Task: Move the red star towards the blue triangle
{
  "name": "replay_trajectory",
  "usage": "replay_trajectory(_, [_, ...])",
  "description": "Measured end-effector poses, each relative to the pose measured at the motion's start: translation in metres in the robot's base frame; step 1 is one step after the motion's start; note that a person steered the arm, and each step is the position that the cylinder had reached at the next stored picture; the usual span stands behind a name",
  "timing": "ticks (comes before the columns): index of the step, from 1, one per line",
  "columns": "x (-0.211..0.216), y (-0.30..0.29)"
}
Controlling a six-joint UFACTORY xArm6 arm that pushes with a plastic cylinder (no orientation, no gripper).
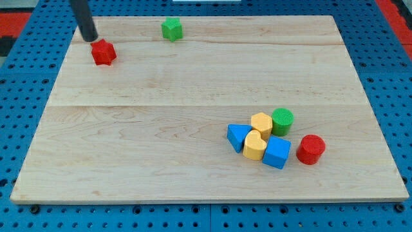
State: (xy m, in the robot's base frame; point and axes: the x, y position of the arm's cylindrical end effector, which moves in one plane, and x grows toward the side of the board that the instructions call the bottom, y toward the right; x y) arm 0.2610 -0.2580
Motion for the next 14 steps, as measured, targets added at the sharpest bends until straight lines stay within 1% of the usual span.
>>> replay_trajectory(2, [0.004, 0.109])
replay_trajectory(3, [-0.019, 0.084])
replay_trajectory(4, [-0.011, 0.0])
replay_trajectory(5, [0.024, 0.059])
replay_trajectory(6, [0.066, 0.148])
replay_trajectory(8, [0.074, 0.145])
replay_trajectory(9, [0.024, 0.123])
replay_trajectory(10, [0.046, 0.047])
replay_trajectory(11, [0.087, 0.058])
replay_trajectory(12, [0.09, 0.113])
replay_trajectory(13, [0.14, 0.102])
replay_trajectory(14, [0.15, 0.094])
